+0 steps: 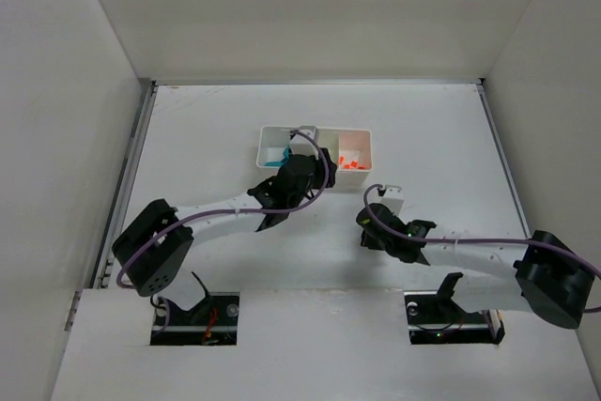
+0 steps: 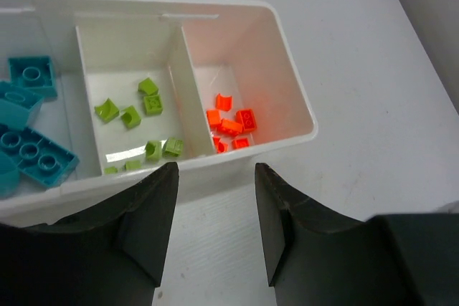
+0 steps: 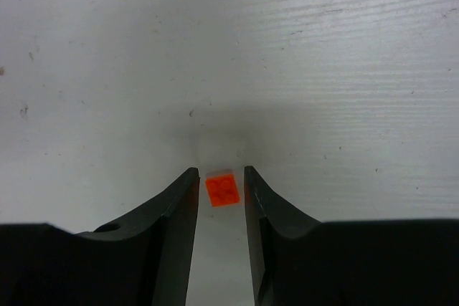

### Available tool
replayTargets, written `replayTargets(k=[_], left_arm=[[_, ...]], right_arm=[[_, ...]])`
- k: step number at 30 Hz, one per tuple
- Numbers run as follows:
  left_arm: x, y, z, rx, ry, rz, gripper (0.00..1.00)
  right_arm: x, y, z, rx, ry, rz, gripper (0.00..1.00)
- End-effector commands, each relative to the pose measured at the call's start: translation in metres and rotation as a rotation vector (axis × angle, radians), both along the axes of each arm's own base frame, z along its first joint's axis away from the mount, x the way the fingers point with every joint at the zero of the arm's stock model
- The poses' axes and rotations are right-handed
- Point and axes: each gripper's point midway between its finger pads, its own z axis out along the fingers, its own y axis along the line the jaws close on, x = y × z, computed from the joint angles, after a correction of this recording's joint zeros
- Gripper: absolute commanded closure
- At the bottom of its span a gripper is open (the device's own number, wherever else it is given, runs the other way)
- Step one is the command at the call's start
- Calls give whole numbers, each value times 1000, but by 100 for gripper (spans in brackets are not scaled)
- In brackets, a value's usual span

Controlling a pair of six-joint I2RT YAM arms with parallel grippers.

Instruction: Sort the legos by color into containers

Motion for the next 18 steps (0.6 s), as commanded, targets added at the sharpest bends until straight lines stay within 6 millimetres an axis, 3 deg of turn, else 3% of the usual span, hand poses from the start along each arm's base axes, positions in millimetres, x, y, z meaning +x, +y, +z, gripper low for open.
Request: replayTargets(k=[1,18], left_arm=[[-4,15,21,-96,-27,36,56],[-18,106,-6,-155,26,196,53]], right_arm=[[2,7,8,-13,-1,-10,63],[-17,16,-10,-195,84,26,65]])
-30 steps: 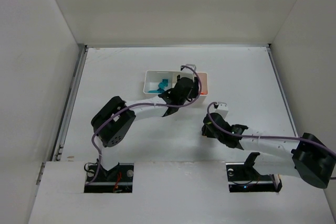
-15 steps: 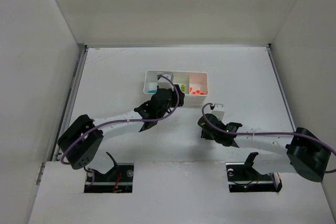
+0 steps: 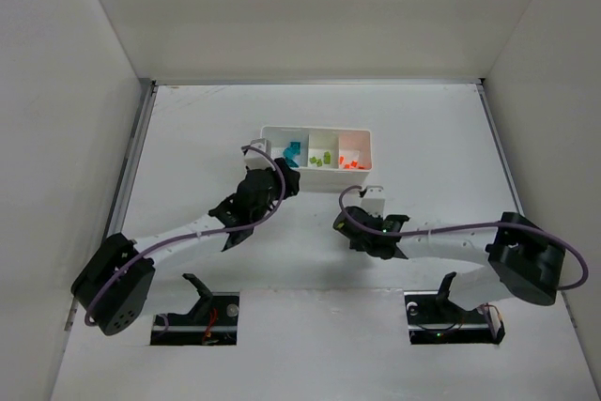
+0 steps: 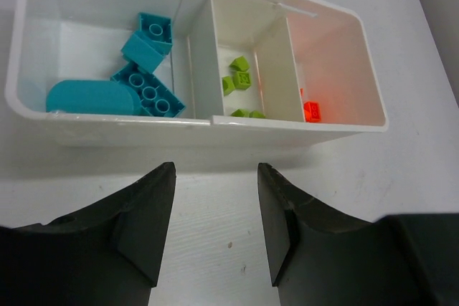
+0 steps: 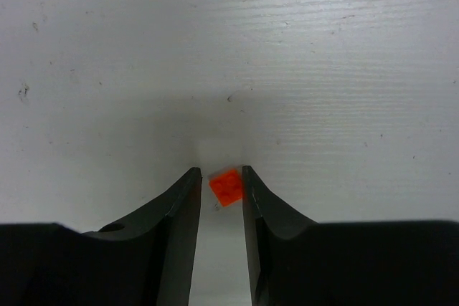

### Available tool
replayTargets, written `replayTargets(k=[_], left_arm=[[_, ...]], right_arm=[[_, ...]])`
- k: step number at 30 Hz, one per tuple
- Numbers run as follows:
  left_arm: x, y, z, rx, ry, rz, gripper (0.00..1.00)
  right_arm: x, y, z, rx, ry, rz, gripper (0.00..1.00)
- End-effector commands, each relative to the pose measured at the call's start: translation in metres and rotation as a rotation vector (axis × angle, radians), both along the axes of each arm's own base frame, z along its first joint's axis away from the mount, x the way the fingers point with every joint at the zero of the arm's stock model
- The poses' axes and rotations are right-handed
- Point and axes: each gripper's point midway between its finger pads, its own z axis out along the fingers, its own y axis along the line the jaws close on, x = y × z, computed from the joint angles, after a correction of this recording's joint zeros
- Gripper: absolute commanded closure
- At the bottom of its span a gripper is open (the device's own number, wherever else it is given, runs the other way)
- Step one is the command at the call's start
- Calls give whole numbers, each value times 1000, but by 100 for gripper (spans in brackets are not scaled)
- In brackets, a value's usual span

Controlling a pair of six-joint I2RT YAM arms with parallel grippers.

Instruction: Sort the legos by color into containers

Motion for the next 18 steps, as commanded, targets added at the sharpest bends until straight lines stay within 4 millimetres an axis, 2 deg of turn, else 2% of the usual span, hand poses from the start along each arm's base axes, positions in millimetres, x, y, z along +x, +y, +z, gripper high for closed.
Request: replayTargets(k=[1,5,10,18], left_arm=[[1,14,9,-77,-17,47,53],[-1,28,0,-82,4,78,53],[-2,33,0,-83,2,84,53],[-2,35,5,-84,-7,85,53]], right_arm=[[-10,-7,-6,-69,40,-15,66],[-15,-7,-7,-94,45,-14,64],[-20,-5,-9,-106,56,2,63],[-24,-2,-11,-110,68,19,74]])
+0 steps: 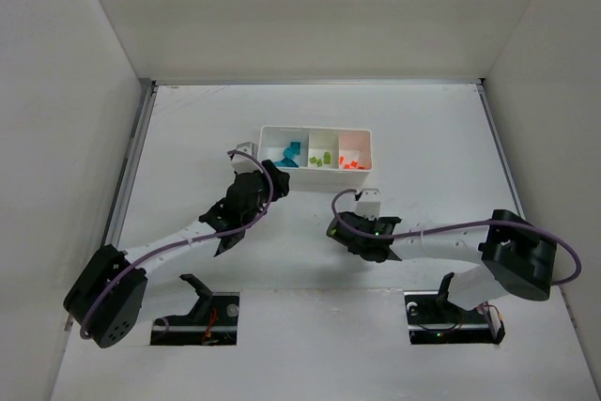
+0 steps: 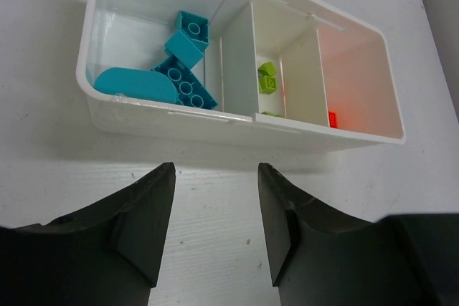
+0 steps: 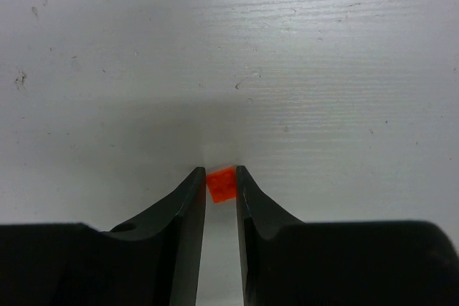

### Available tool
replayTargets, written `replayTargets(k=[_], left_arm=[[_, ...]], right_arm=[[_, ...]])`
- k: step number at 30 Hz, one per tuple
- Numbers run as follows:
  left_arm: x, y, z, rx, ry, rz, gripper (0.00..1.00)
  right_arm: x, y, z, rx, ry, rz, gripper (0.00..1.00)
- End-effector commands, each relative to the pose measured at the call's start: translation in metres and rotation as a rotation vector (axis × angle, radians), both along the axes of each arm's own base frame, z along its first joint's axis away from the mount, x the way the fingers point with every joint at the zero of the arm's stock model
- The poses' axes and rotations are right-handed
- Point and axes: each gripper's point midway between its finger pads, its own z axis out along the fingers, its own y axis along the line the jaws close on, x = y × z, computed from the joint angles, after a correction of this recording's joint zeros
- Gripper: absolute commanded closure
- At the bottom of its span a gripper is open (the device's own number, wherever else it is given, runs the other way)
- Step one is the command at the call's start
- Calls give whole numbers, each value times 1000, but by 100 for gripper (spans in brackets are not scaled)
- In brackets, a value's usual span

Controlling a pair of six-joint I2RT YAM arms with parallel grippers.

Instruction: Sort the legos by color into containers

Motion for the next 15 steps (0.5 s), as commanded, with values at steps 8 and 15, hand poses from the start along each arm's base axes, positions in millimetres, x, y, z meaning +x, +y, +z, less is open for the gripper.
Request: replayTargets(k=[8,15], left_arm=[[1,10,9,-34,-22,28,53],[1,9,5,-29,-14,25,52]], right_arm=[[-11,-6,2,-9,33,4,84],[10,3,51,117,-80,23,83]])
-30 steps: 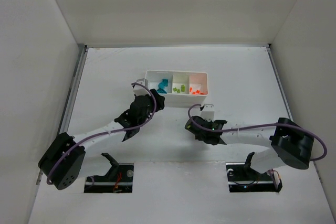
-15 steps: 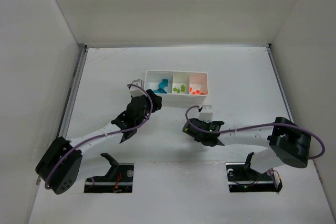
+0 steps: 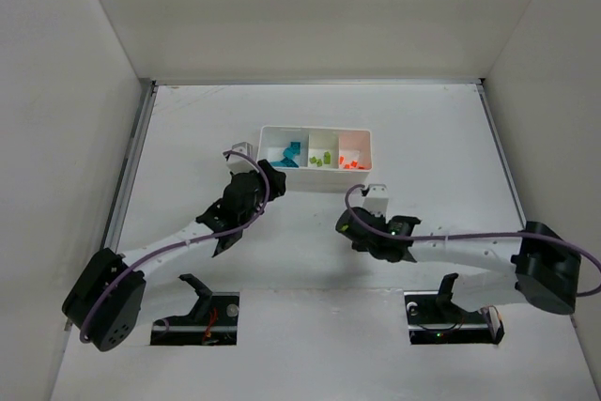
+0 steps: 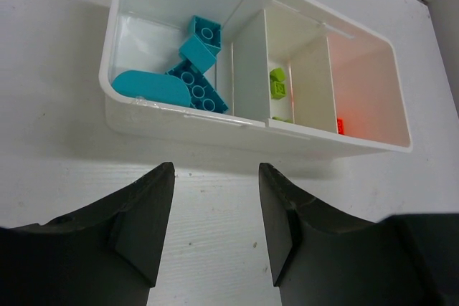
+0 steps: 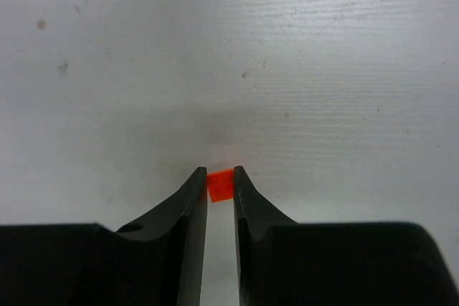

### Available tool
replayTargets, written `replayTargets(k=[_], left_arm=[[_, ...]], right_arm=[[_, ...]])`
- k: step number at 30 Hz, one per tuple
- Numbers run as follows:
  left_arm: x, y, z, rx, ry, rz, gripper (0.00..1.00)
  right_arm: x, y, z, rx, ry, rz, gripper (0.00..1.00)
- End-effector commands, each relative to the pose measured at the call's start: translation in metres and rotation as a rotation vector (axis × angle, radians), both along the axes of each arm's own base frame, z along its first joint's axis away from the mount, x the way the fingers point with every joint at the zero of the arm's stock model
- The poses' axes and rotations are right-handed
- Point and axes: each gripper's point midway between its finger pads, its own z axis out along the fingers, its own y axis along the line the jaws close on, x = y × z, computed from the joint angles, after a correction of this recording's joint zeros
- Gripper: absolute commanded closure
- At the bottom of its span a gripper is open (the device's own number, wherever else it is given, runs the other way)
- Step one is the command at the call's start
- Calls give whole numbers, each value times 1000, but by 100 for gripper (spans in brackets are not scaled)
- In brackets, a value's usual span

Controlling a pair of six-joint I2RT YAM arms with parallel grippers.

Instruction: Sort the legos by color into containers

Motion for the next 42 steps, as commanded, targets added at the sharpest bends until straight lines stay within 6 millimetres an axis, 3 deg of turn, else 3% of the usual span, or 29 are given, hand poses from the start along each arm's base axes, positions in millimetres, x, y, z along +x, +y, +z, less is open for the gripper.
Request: replayTargets(k=[1,6,8,11,13,16,17,18,21,26,32,35,38,42], left_arm=[[-2,0,3,-20,-15,-2,52],[-6,8,5,-21,-19,15,50],[-7,15,8,-24,-26,31,47],[-9,26,9,-25,-35,60,41],[-10,35,8,-24,-36,81,35],[-12,44,3,-27,-29,108,25],[-13,47,0,-26,-24,114,17],[-13,49,0,-29,-23,121,0],[-15,59,-5,-30,-16,146,0],[-17,74,-13,-19,6,193,0],[-22,78,-23,-22,29,207,0],[-27,86,-34,-16,63,233,0],[-32,92,-41,-22,89,254,0],[-39,111,-52,-14,133,332,0]], right_arm=[[20,6,38,74,-83,14,83],[77,6,98,158,-233,6,83],[110,3,123,192,-301,-13,84],[147,4,147,239,-359,-21,84],[171,2,151,250,-374,-38,84],[204,0,141,244,-372,-73,83],[211,1,138,245,-368,-79,83],[217,4,133,243,-362,-79,82],[229,7,129,247,-364,-89,76],[229,0,137,249,-391,-109,50],[192,-34,153,272,-478,-166,41],[165,-57,139,296,-509,-215,37],[138,-80,112,345,-522,-276,34],[122,-108,86,372,-530,-358,29]])
